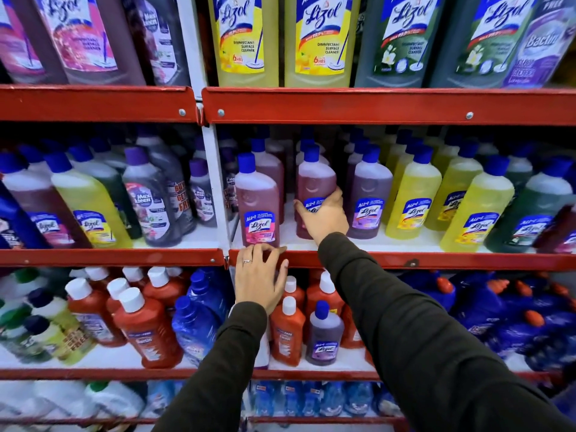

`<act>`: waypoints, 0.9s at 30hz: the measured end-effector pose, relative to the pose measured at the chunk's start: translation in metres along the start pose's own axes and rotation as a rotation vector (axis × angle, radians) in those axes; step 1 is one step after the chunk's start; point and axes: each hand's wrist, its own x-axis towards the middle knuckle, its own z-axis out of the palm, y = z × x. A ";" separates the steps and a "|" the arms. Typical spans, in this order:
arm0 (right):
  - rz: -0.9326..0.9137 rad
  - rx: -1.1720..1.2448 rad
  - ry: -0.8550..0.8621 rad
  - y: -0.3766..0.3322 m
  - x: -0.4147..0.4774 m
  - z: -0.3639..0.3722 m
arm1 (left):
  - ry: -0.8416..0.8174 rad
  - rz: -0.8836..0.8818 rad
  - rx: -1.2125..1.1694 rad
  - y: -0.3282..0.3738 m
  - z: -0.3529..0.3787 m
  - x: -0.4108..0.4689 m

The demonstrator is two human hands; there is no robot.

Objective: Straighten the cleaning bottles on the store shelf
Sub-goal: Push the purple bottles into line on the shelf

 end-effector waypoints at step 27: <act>-0.105 -0.053 -0.009 0.010 -0.042 -0.020 | 0.032 -0.072 0.007 0.013 -0.001 -0.001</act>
